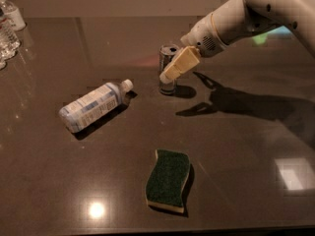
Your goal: Move redbull can near sponge
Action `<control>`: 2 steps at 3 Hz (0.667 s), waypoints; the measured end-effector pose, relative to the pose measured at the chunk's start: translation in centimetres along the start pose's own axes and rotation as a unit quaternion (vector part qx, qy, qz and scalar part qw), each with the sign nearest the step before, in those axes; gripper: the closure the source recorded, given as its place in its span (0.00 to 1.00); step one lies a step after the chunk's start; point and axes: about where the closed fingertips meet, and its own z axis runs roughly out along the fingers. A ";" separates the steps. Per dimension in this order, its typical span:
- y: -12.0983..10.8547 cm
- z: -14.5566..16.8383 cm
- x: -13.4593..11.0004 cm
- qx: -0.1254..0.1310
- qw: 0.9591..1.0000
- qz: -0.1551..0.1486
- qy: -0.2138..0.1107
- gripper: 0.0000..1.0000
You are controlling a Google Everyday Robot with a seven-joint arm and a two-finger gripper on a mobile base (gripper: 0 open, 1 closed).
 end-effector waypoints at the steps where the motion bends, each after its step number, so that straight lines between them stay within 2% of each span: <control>1: 0.0 0.3 -0.4 -0.006 1.000 -0.003 -0.008 0.00; 2: 0.4 -0.1 -0.9 -0.013 1.000 -0.013 -0.017 0.16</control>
Offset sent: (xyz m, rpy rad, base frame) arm -0.0265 -0.0076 0.0235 0.0500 -0.0214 0.0813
